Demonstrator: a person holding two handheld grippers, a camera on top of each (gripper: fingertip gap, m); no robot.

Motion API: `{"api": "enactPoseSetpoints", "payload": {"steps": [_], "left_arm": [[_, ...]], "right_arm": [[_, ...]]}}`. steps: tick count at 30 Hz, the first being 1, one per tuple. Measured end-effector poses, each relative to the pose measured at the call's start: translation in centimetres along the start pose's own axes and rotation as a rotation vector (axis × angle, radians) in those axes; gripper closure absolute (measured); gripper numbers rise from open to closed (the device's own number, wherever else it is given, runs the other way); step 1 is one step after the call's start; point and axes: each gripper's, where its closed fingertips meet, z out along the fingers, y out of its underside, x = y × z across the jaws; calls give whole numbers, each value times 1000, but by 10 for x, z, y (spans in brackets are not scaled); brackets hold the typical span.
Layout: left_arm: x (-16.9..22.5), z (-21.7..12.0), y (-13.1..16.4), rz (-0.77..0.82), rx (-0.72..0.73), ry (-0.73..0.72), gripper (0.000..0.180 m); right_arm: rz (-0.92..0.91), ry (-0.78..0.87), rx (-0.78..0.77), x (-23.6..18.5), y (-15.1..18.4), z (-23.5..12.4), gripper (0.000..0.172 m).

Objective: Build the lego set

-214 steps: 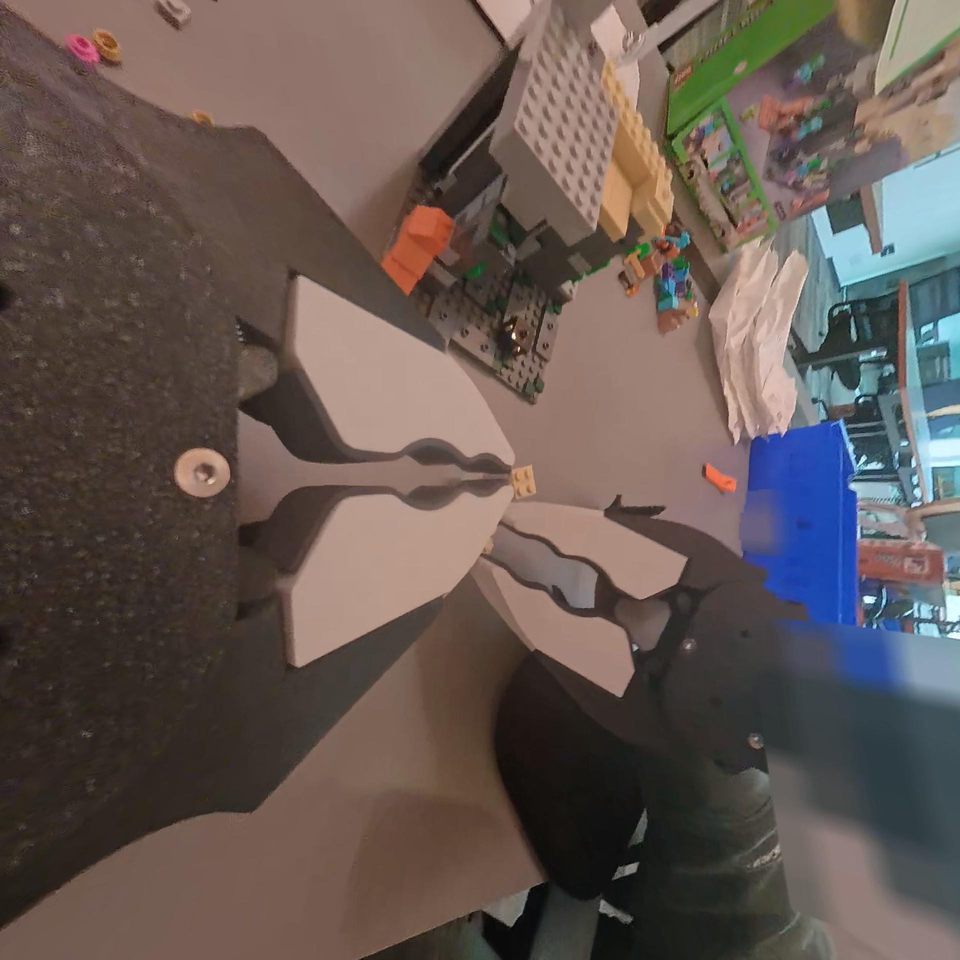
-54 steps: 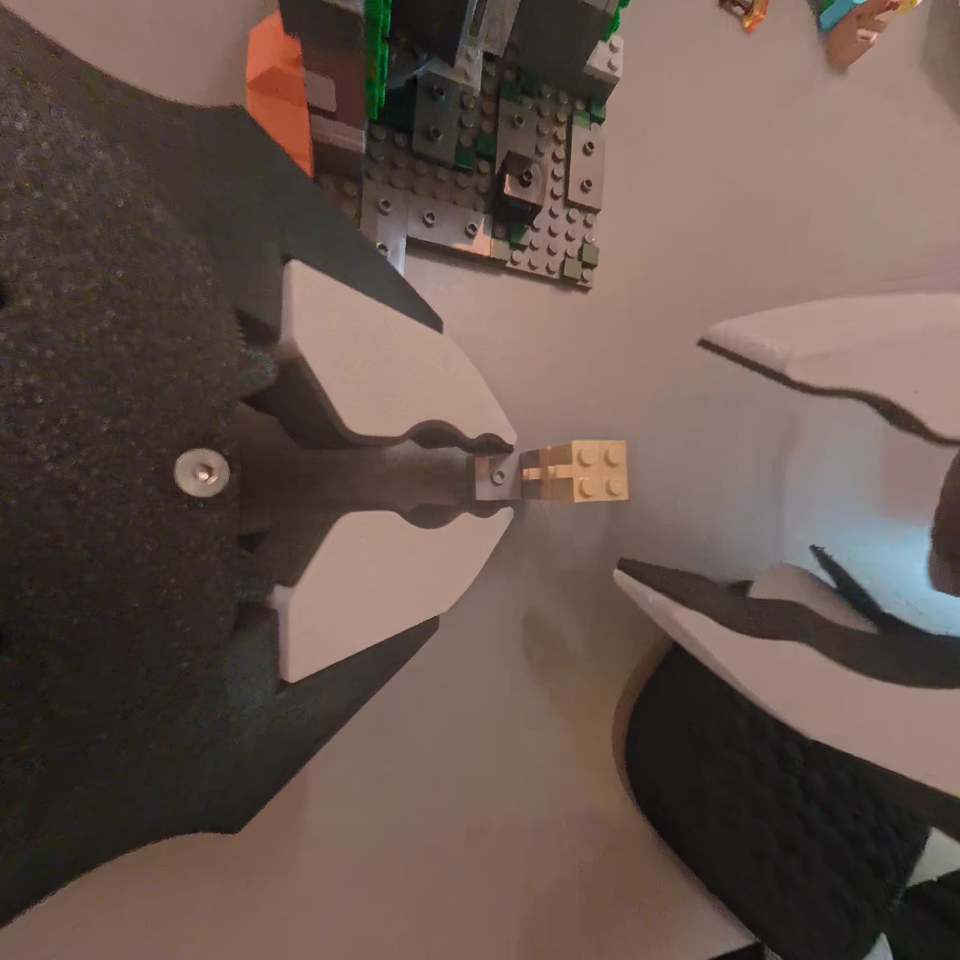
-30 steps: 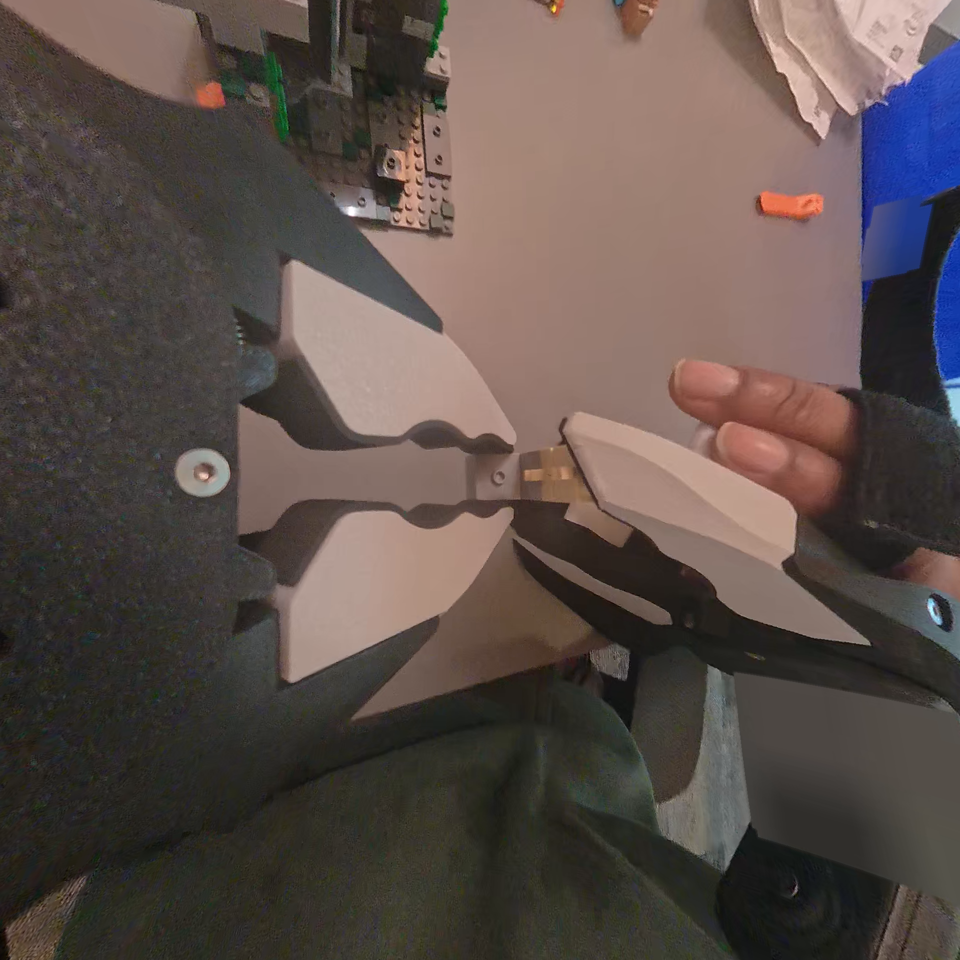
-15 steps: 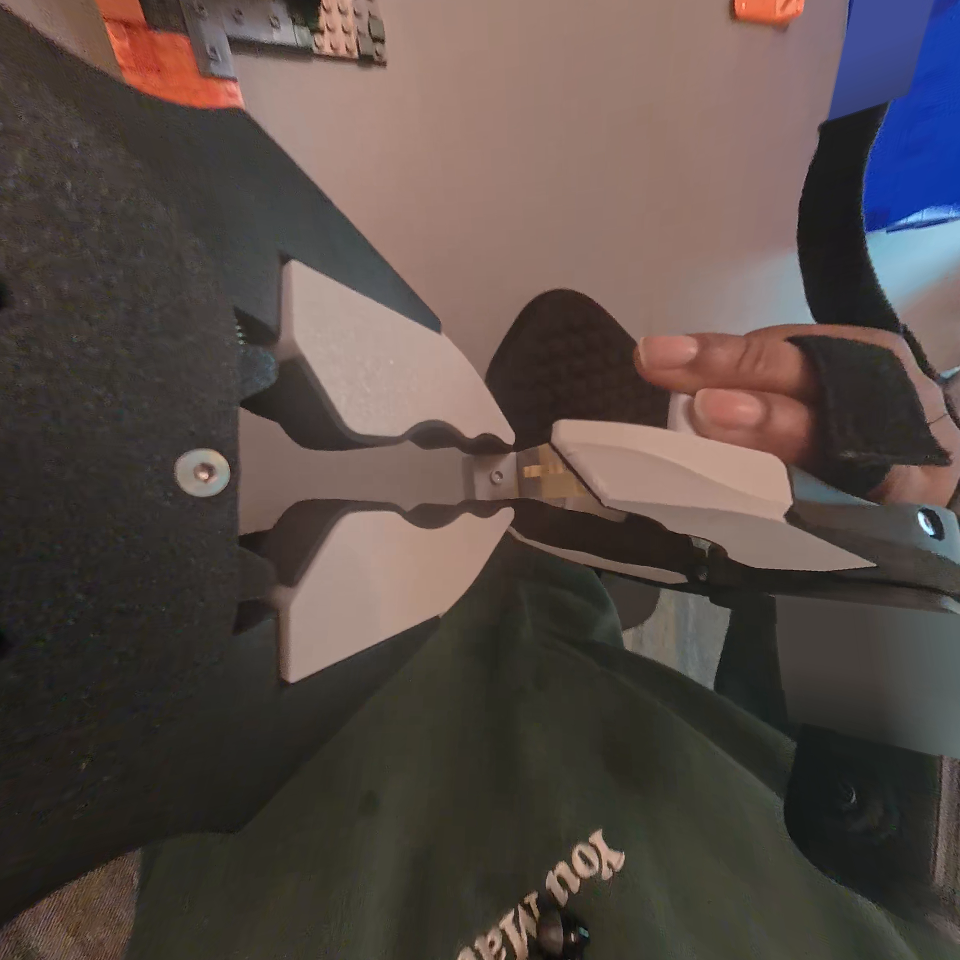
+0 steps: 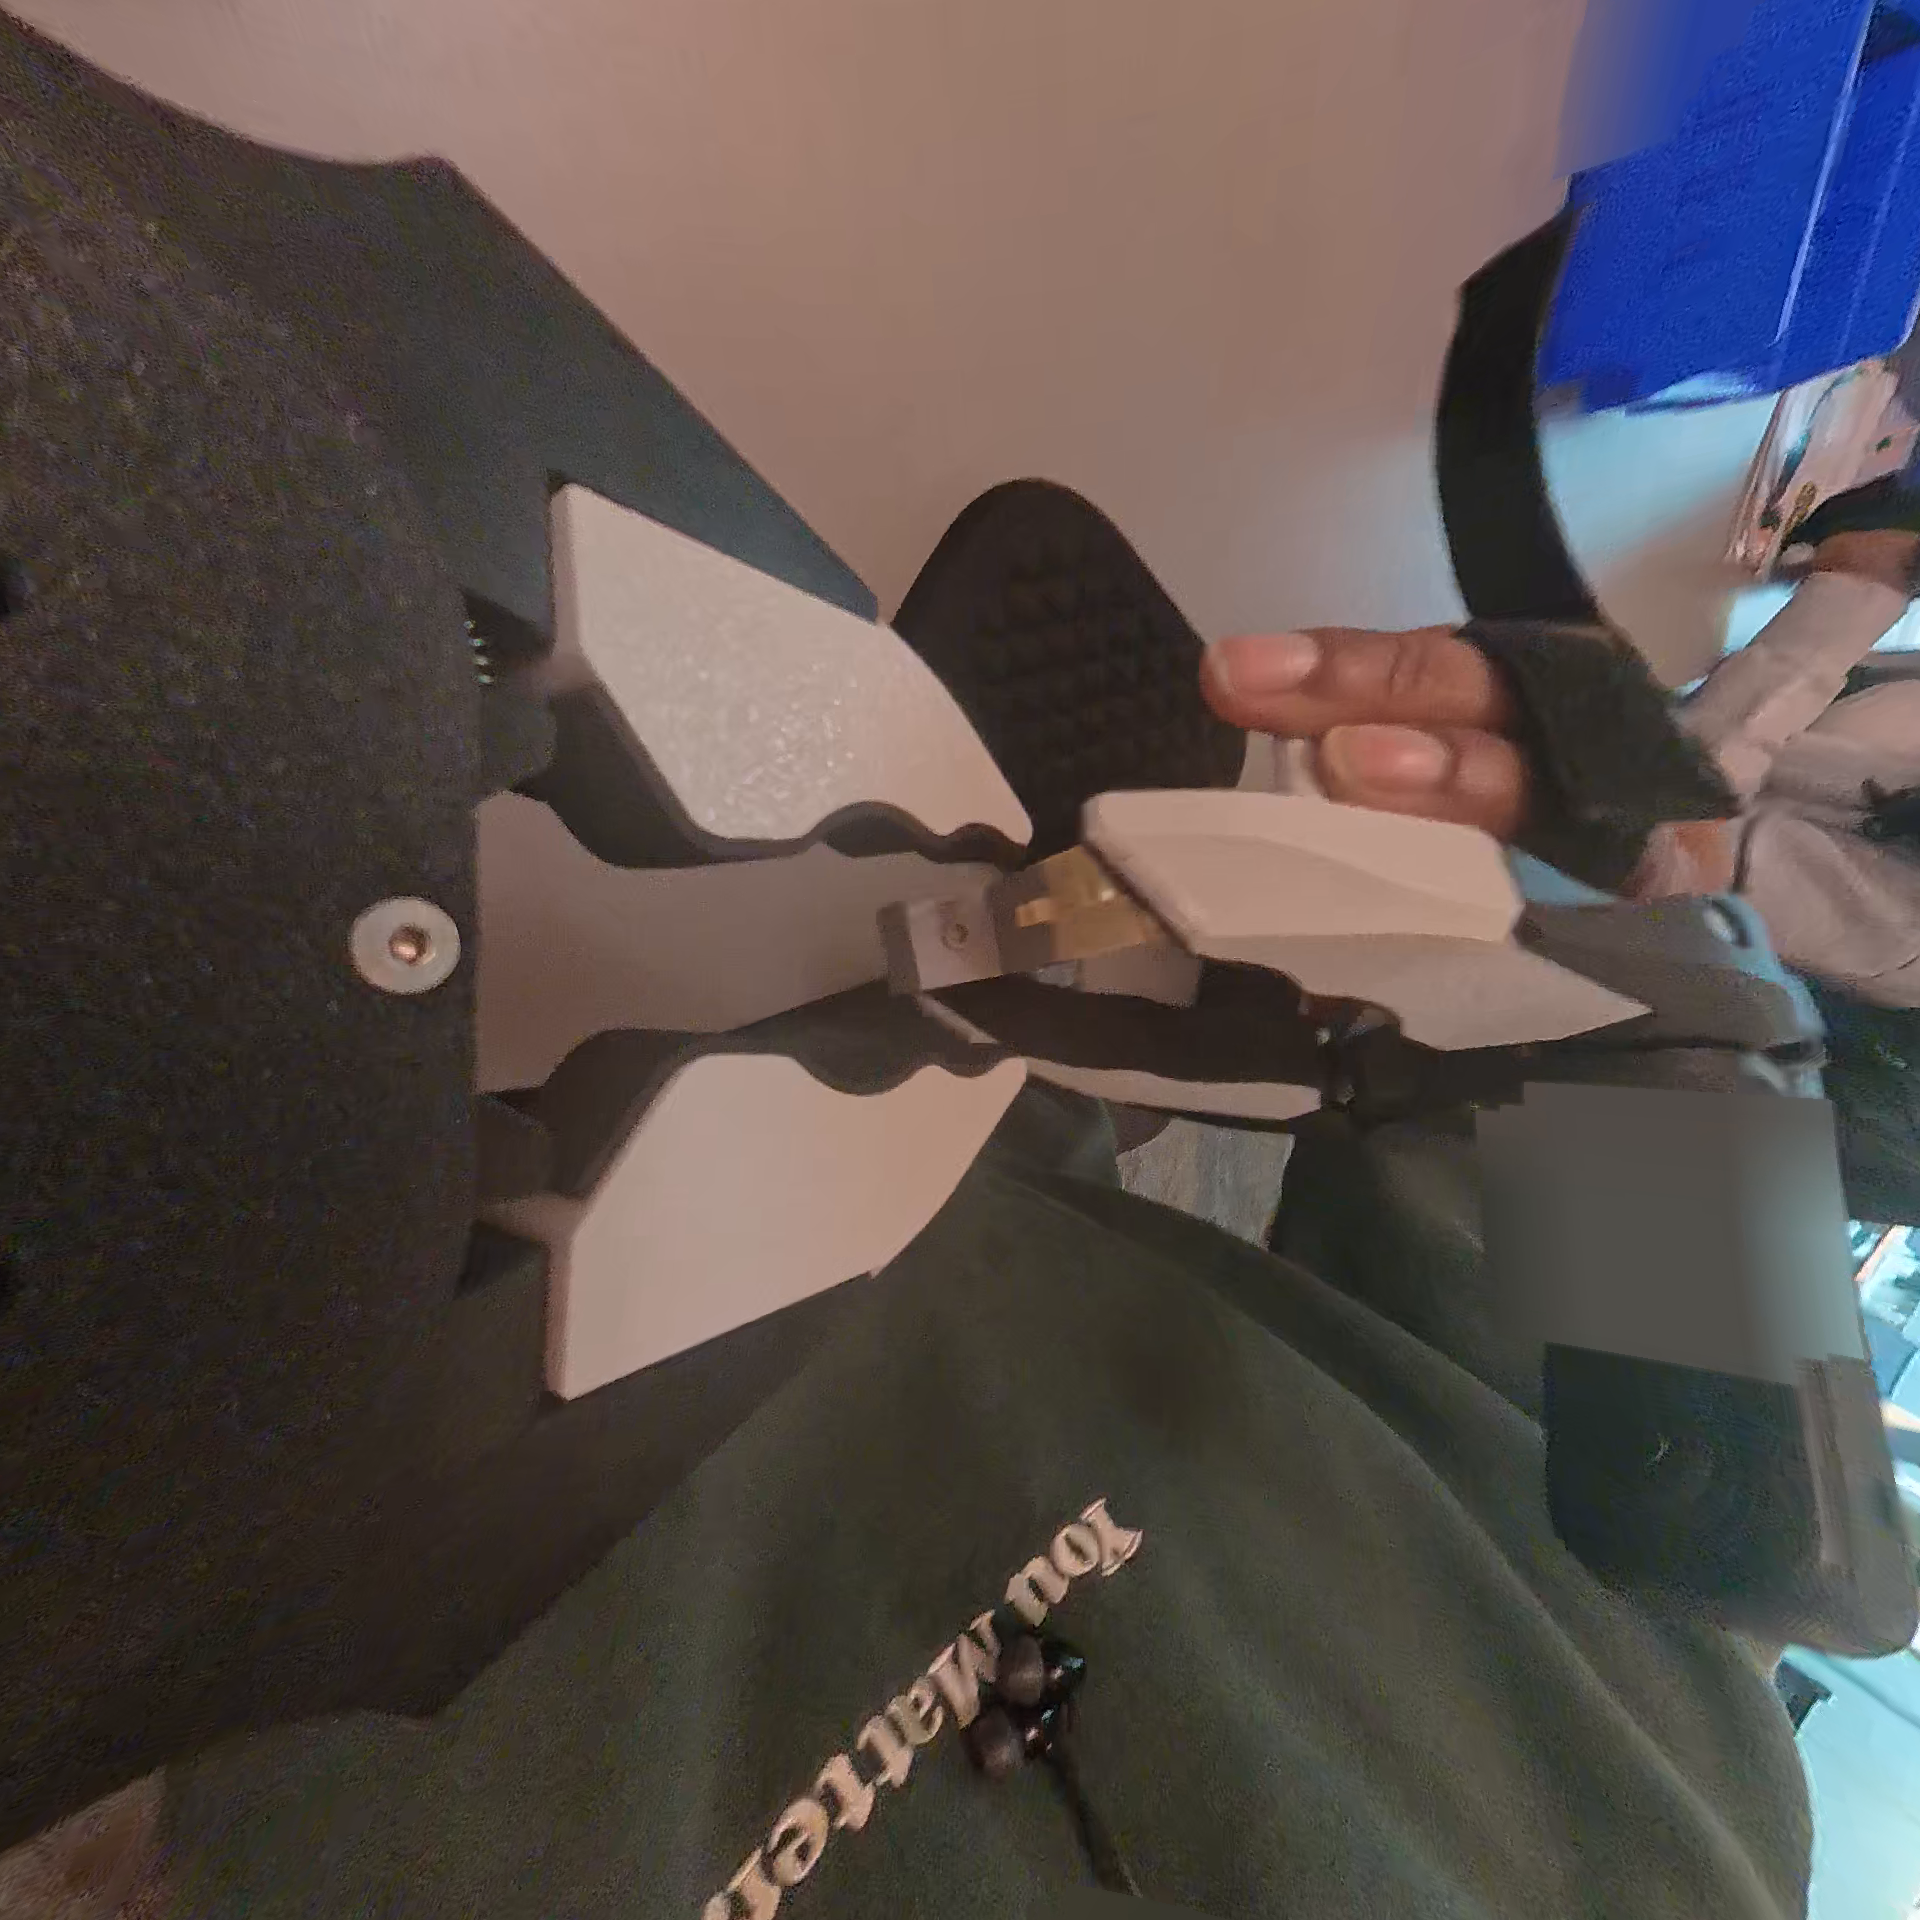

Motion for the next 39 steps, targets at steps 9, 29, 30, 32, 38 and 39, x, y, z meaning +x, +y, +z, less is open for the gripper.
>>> {"api": "enactPoseSetpoints", "payload": {"steps": [9, 29, 30, 32, 38, 39], "left_arm": [[-11, 1, -5, -67, 78, -34, 164], [-16, -3, 1, -217, 121, 16, 164], [-14, -3, 0, -215, 128, 34, 164], [-12, -2, -2, -213, 130, 29, 163], [-13, 1, -1, -226, 118, 16, 164], [-13, 1, -1, -234, 120, 16, 164]], "right_arm": [[-35, 22, -37, 0, 4, 5, 117], [-127, 83, -10, 0, 8, 15, 112], [-121, 82, -17, 0, 9, 15, 111], [-113, 83, -36, 1, 15, 17, 108], [-116, 115, -30, 1, 14, 15, 114], [-102, 105, -36, 0, 15, 15, 114]]}}
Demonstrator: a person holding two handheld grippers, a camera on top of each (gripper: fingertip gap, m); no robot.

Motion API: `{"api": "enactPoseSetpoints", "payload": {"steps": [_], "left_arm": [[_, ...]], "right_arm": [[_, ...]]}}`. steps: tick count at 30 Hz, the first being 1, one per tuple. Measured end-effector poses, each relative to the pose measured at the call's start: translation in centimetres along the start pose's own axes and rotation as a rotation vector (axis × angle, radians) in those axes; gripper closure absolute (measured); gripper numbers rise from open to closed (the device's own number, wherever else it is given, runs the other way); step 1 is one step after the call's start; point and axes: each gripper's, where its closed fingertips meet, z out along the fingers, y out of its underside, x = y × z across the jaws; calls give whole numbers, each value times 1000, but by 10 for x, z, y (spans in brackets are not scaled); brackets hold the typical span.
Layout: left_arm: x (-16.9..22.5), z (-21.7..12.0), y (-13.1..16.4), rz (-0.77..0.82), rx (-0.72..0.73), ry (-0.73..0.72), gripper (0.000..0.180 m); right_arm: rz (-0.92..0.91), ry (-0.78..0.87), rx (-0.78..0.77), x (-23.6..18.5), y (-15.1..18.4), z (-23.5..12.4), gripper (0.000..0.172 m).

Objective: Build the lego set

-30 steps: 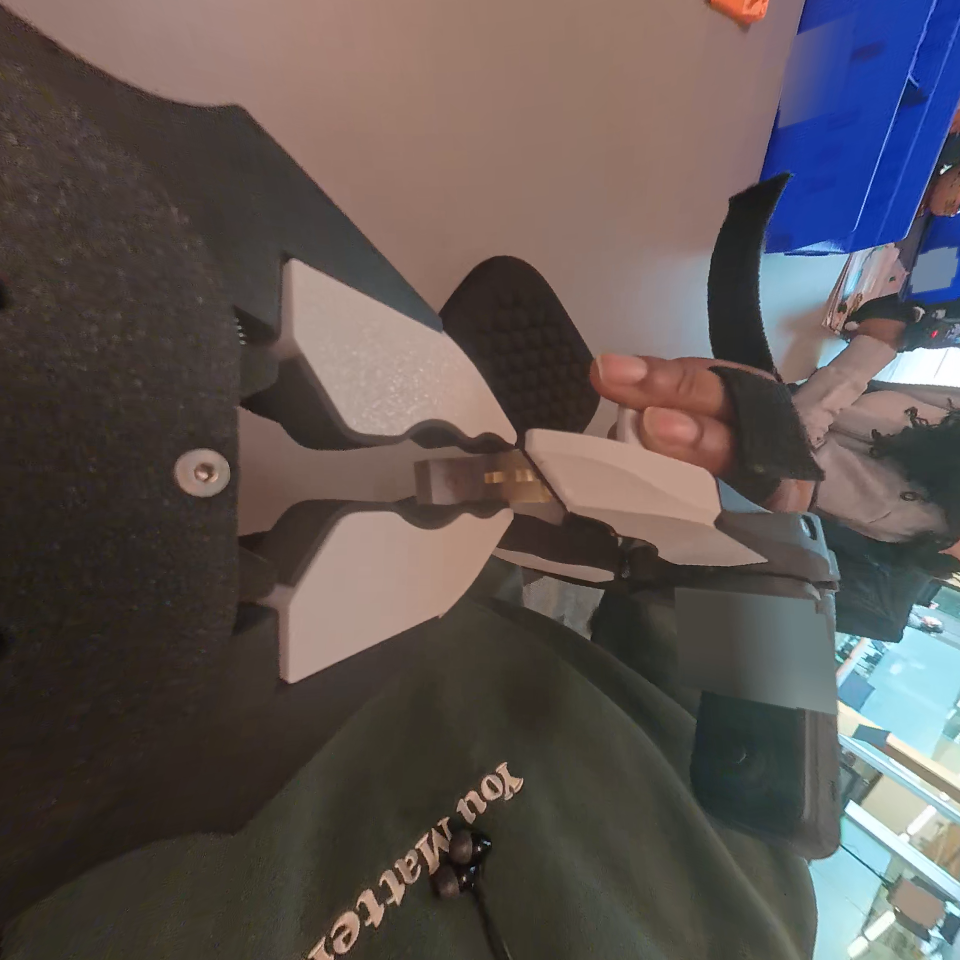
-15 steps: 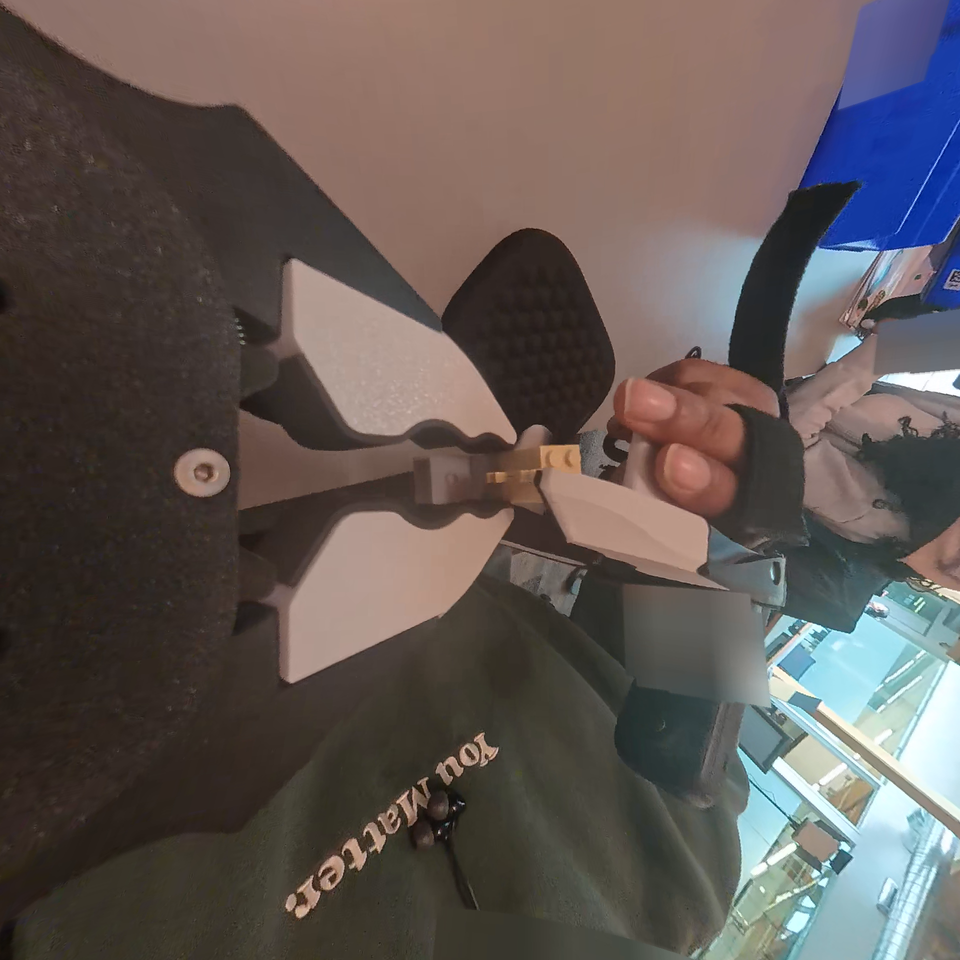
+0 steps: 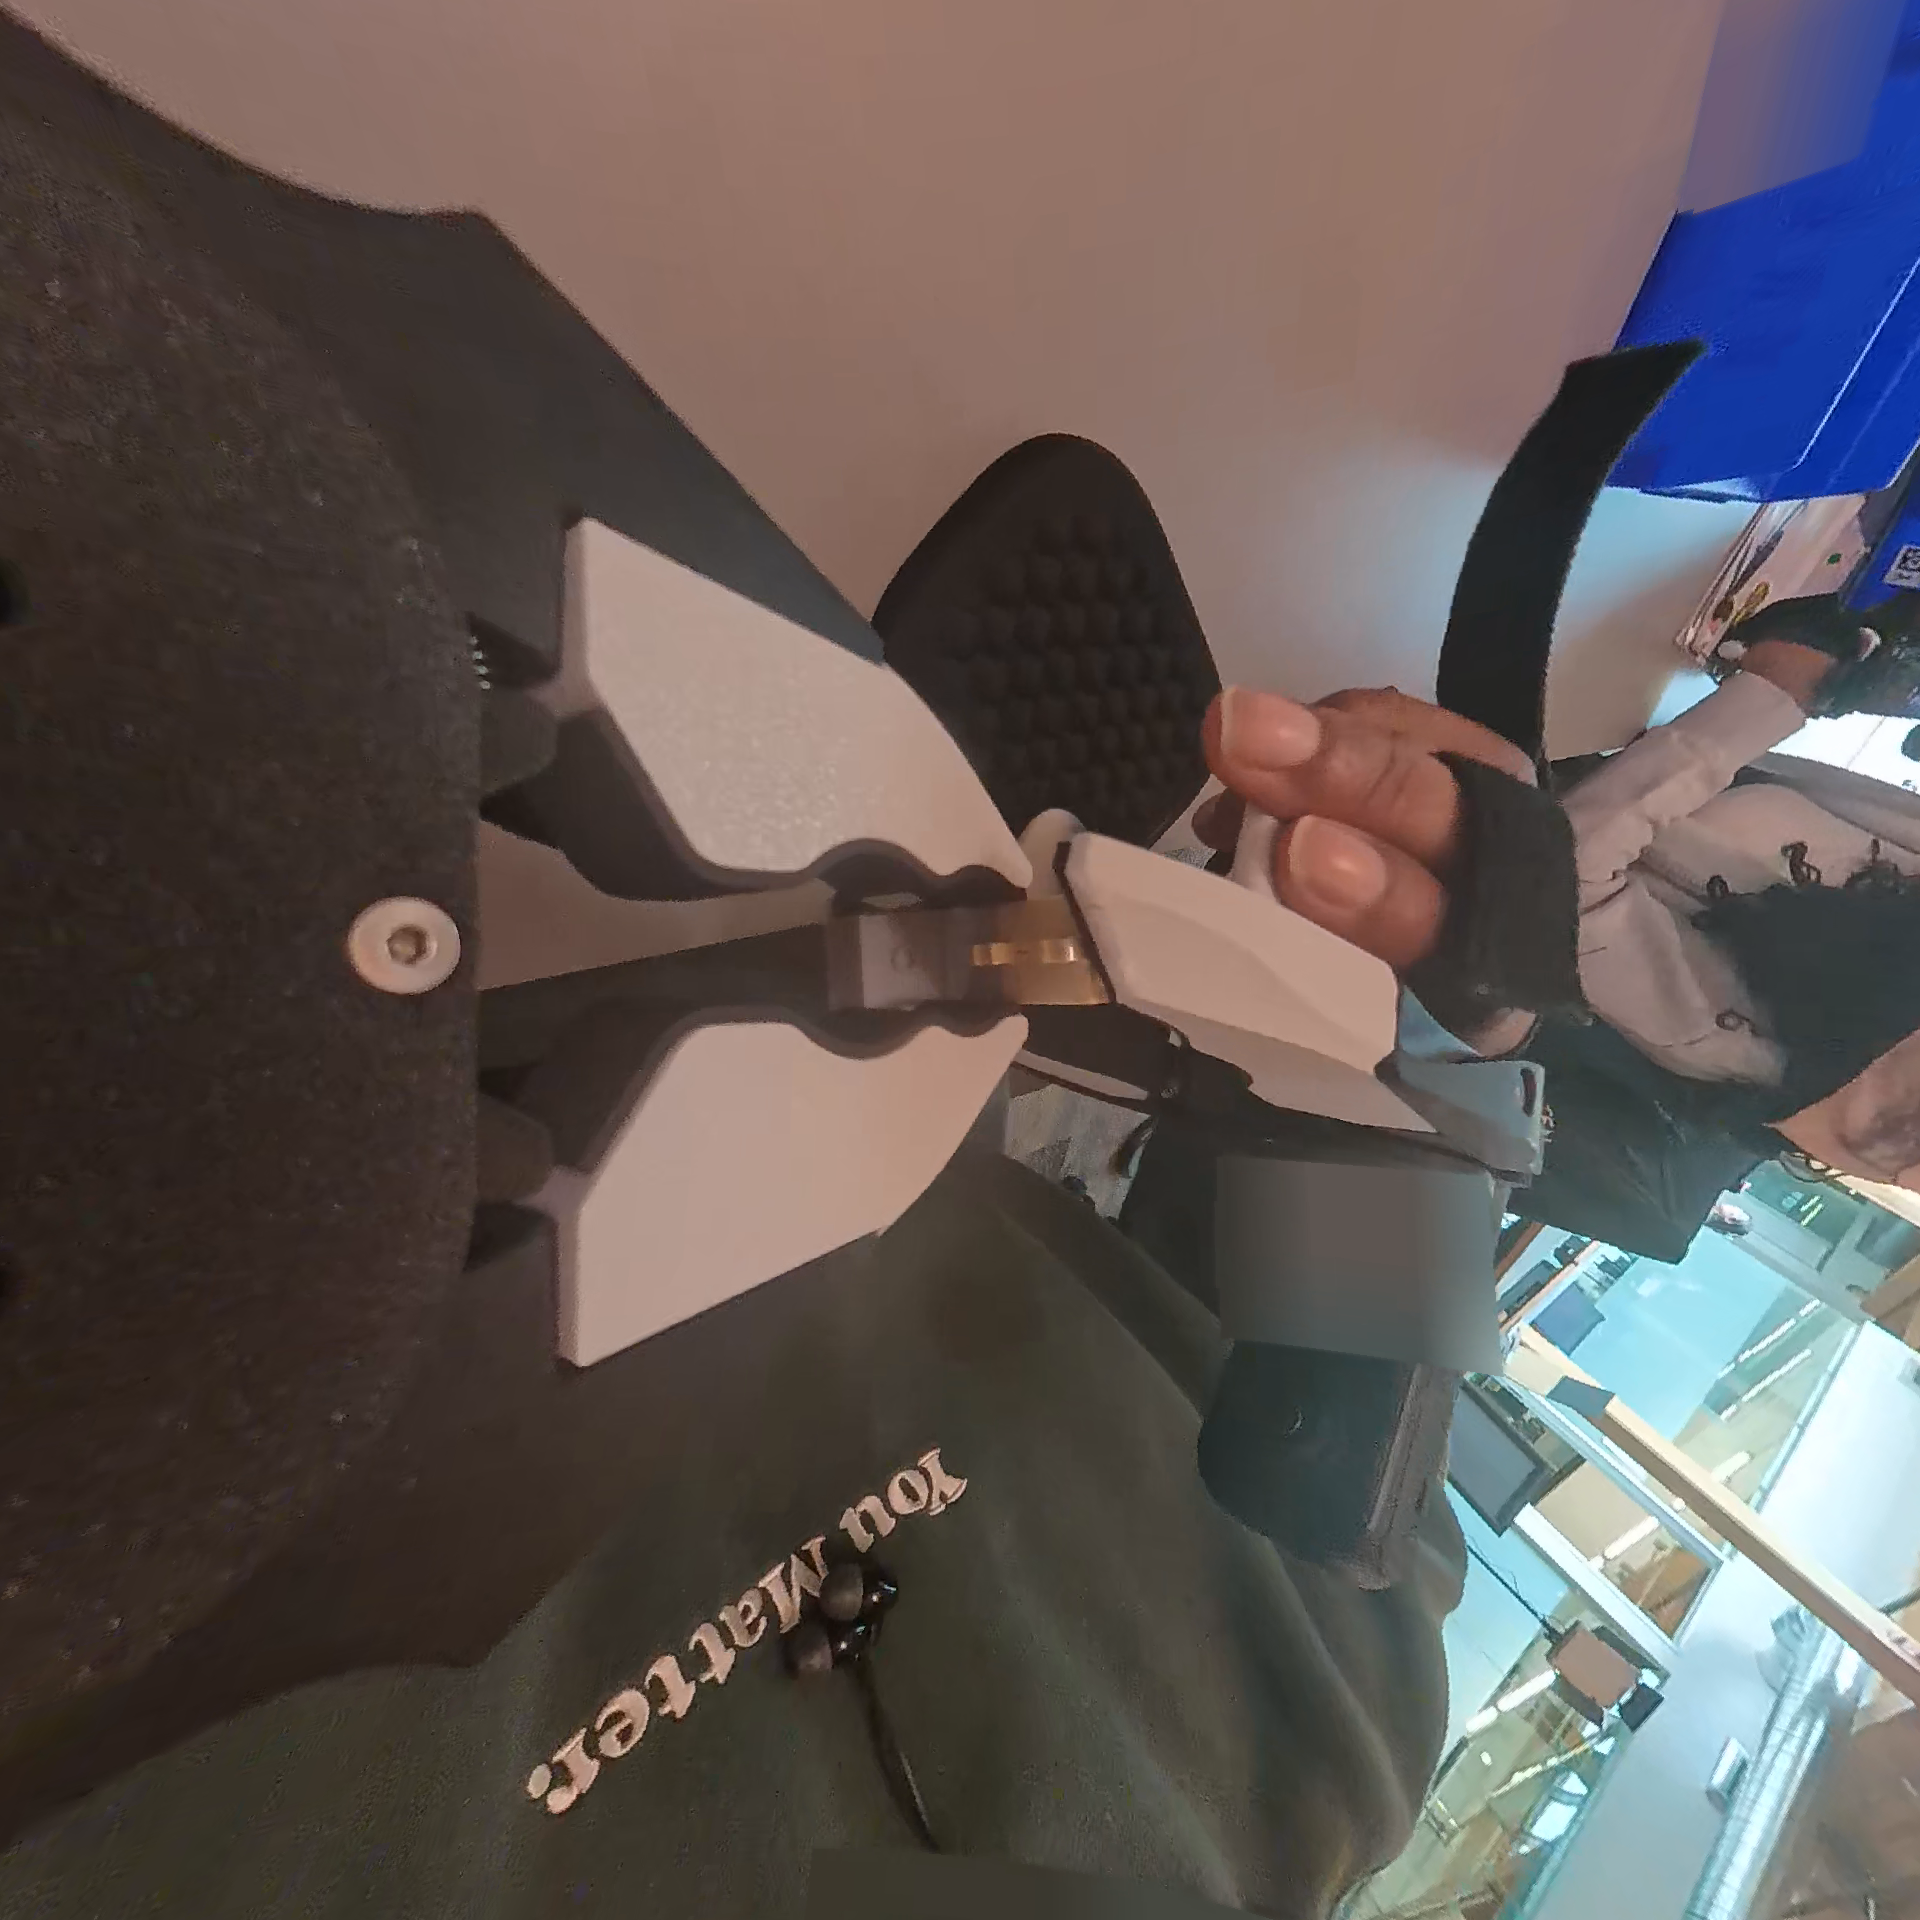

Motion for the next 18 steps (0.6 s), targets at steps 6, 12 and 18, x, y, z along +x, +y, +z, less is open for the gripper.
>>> {"api": "enactPoseSetpoints", "payload": {"steps": [6, 12, 18], "left_arm": [[-4, 2, 3, -48, 10, -27, 164], [-8, 5, 9, -79, -3, -75, 163], [-16, 5, 15, -45, -12, -146, 163]], "right_arm": [[57, -21, -57, -5, 6, 0, 114], [92, -38, -83, -11, 11, 1, 114], [128, -41, -62, -17, 15, 4, 113]]}}
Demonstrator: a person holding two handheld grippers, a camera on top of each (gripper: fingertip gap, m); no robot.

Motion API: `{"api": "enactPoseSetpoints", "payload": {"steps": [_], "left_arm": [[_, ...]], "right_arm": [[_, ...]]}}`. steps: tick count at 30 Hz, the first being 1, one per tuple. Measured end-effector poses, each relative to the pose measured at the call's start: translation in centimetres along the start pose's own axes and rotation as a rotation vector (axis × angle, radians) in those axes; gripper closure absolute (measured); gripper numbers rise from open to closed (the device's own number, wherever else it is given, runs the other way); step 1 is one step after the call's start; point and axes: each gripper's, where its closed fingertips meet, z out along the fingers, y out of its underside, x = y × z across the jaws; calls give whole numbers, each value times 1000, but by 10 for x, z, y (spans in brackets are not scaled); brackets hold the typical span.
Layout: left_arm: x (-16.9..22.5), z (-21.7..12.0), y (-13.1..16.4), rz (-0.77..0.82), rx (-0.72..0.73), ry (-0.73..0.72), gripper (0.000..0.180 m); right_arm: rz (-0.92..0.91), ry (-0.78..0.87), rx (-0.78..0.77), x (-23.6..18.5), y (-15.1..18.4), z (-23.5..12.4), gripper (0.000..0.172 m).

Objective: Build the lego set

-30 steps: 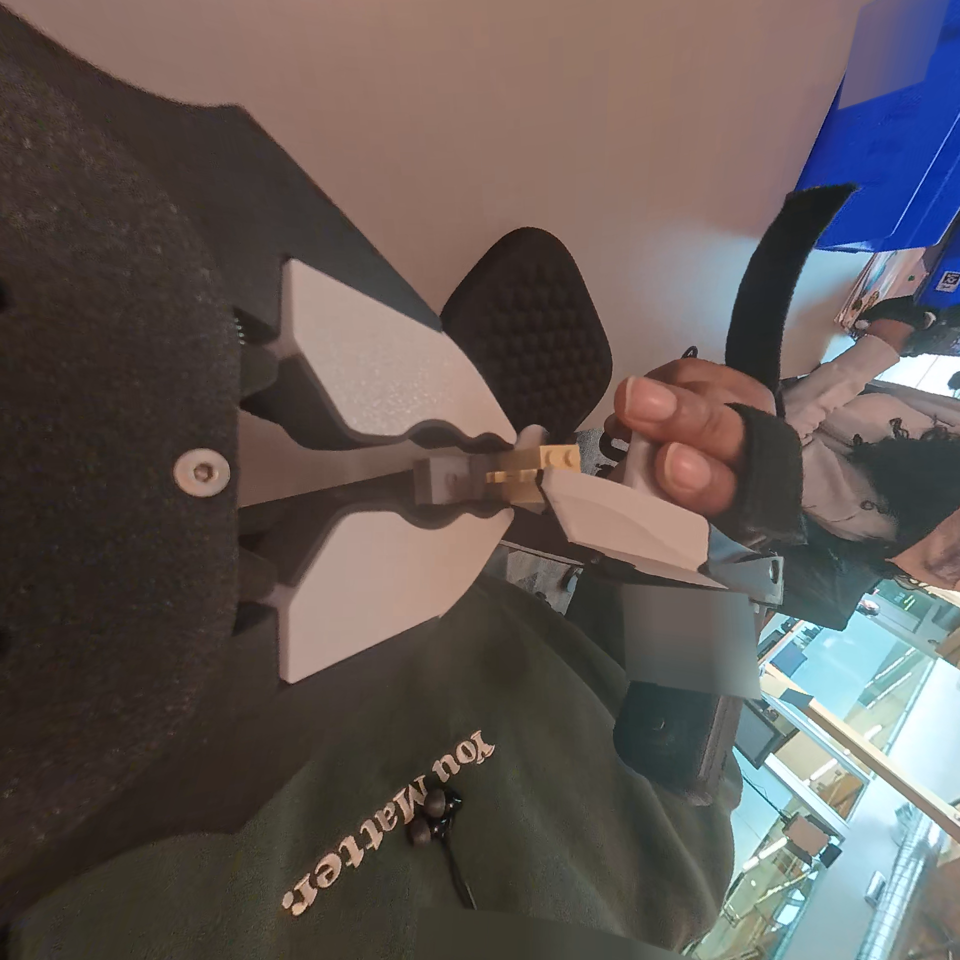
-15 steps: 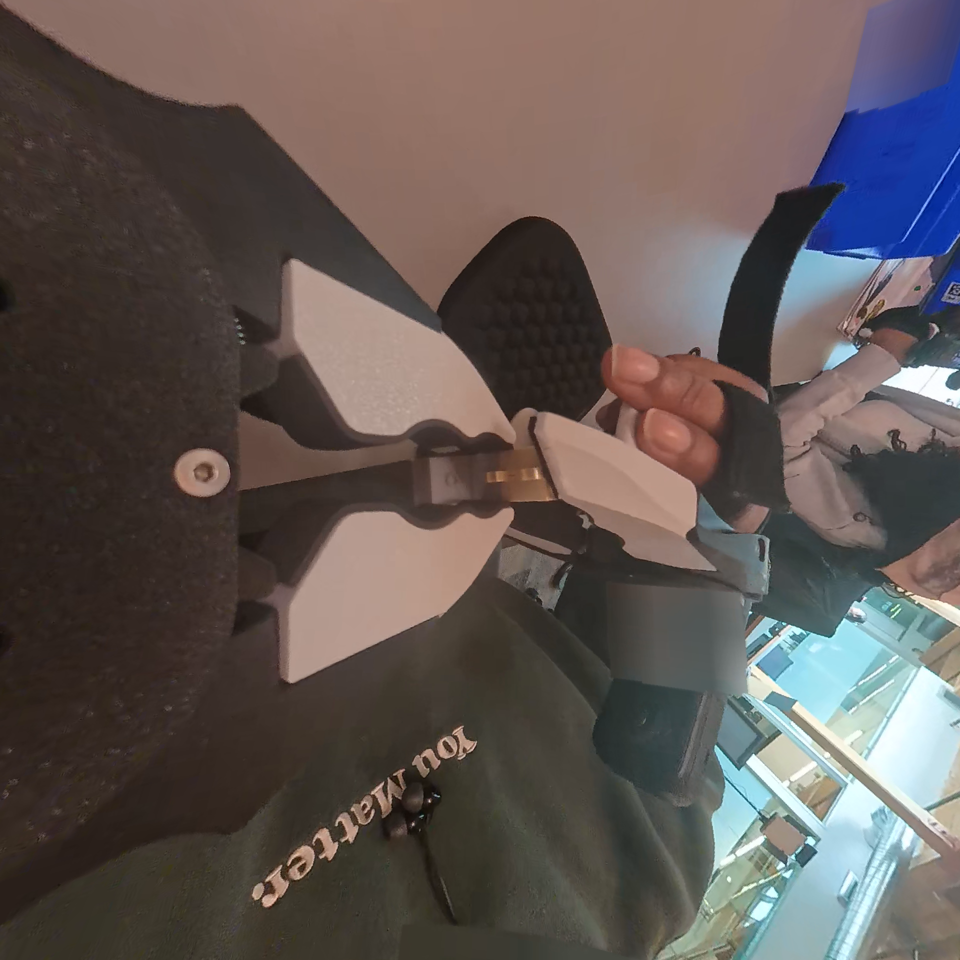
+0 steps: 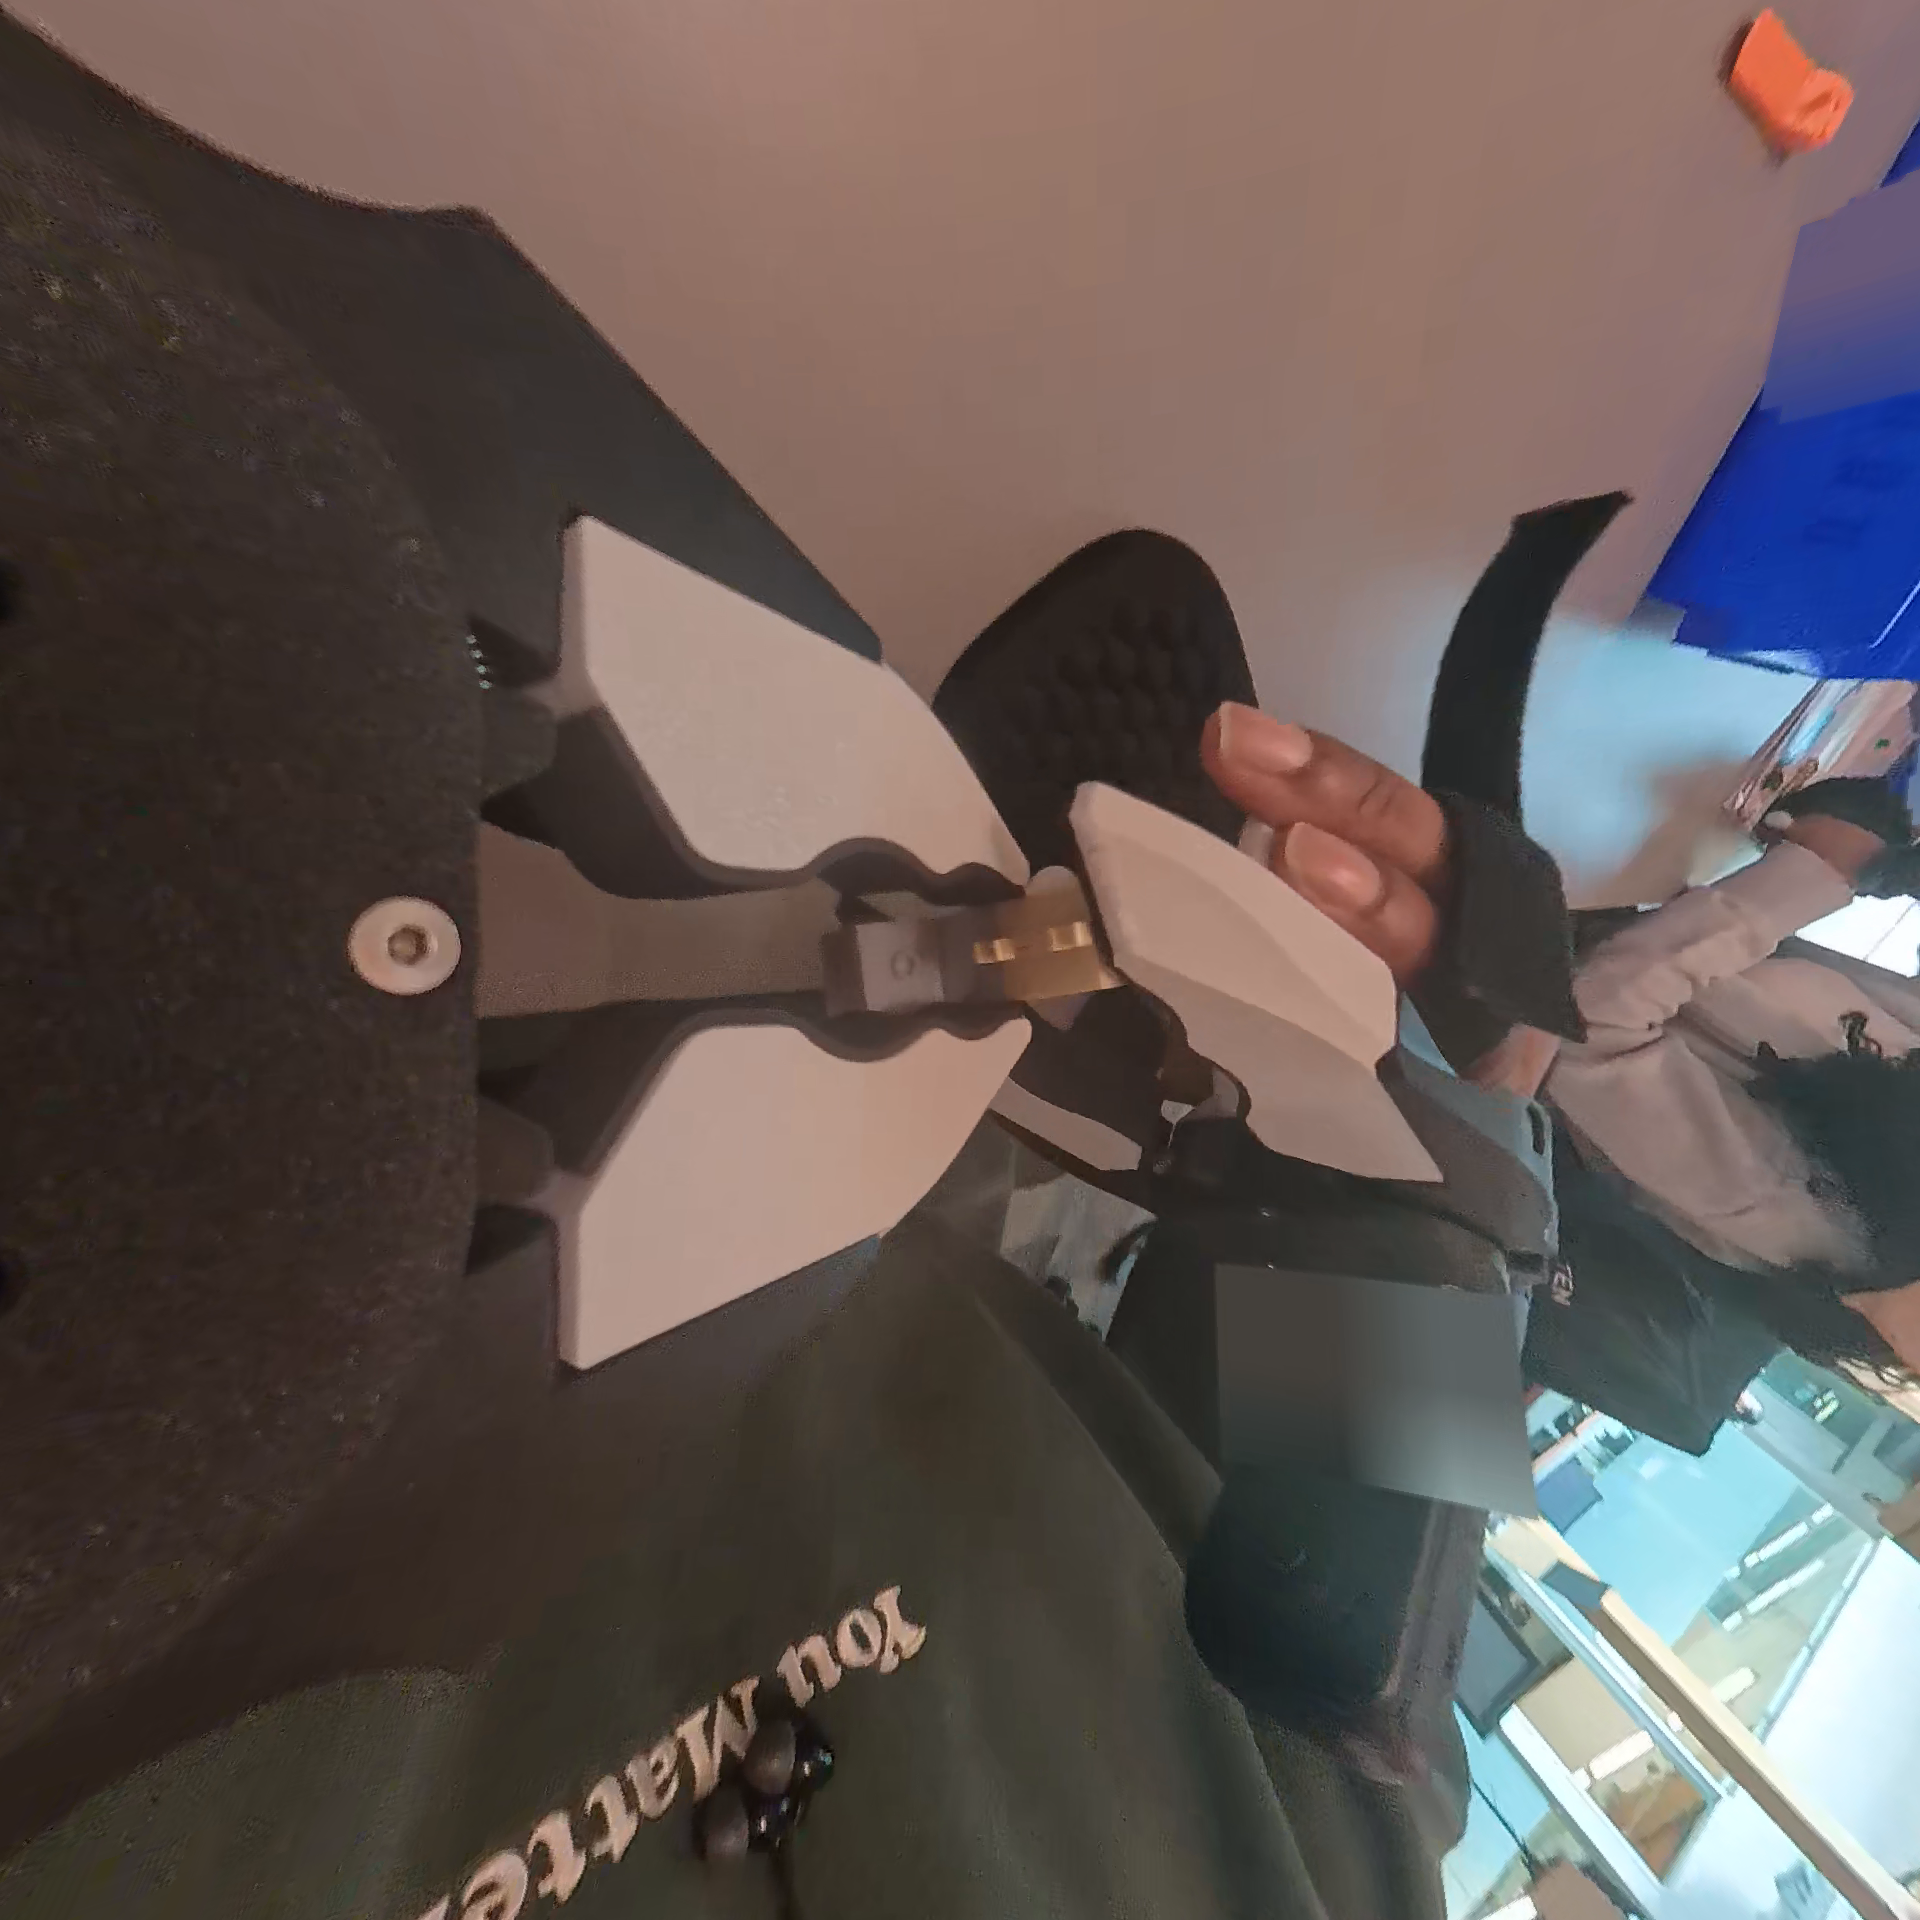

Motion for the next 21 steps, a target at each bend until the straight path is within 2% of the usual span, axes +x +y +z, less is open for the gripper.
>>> {"api": "enactPoseSetpoints", "payload": {"steps": [2, 5, 8, 11, 15, 18, 21], "left_arm": [[-8, 0, 6, 63, -28, -71, 164], [-17, -2, 16, 171, -85, -199, 164], [-29, -6, 21, 306, -160, -369, 164], [-35, -6, 26, 443, -253, -505, 164], [-37, -3, 30, 521, -317, -578, 164], [-40, -5, 32, 555, -349, -614, 164], [-41, -4, 37, 574, -379, -629, 164]], "right_arm": [[23, -40, 15, -5, 1, 1, 111], [155, -157, 42, -9, 3, -6, 107], [301, -250, 55, -3, 6, -14, 121], [345, -304, 23, -1, 11, -13, 131], [327, -384, -44, -13, 17, -6, 135], [297, -386, -72, -20, 22, -1, 151], [324, -409, -78, -25, 23, 0, 153]]}}
